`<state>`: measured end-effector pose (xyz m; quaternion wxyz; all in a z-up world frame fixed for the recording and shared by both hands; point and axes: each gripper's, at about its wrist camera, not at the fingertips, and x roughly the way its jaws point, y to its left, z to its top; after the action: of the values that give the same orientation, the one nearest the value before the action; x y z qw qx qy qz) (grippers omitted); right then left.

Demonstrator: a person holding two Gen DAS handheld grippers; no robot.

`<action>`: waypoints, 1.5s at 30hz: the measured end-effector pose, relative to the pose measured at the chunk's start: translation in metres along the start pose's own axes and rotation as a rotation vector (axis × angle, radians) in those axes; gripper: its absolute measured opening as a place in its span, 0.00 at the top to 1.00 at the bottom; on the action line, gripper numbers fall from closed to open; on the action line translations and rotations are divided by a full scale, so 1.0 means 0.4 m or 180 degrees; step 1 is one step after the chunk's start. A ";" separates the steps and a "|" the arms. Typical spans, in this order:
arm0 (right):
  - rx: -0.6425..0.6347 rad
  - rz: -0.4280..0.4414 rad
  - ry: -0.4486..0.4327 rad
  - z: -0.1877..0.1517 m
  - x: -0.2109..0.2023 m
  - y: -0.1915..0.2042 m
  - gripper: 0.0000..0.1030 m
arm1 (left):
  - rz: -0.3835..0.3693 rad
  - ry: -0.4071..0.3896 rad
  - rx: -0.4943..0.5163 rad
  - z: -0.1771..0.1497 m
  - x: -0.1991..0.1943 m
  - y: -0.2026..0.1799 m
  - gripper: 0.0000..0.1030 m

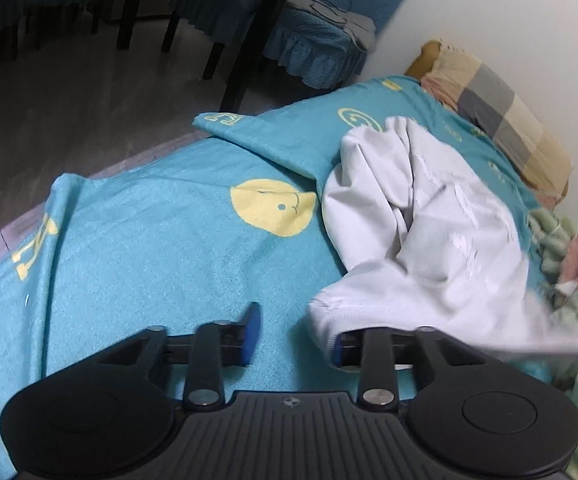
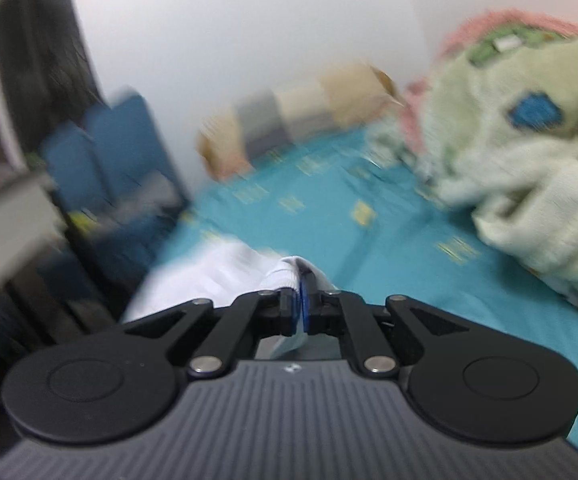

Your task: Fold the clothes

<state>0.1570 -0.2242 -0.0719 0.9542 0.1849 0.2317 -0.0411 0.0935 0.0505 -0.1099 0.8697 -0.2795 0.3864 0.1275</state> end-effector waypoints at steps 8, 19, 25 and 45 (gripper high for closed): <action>0.0098 -0.0160 0.0214 -0.039 0.033 -0.020 0.95 | -0.0293 -0.0796 0.0036 0.074 -0.122 -0.017 0.95; 0.0107 0.0795 -0.1162 0.413 -0.388 0.165 0.96 | -0.1399 -0.2247 0.0710 0.497 -0.664 -0.244 0.97; -0.0067 0.1119 -0.1800 0.659 -0.671 0.268 0.96 | -0.1614 -0.2692 0.1177 0.590 -1.023 -0.327 0.96; -0.0319 0.1277 -0.1814 0.808 -0.992 0.271 0.96 | -0.1537 -0.2752 0.1442 0.604 -1.300 -0.425 0.91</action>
<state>-0.0400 -0.2468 0.4121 0.9775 0.1607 -0.0831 0.1087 -0.0348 0.0508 0.4743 0.9923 -0.0880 -0.0639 -0.0588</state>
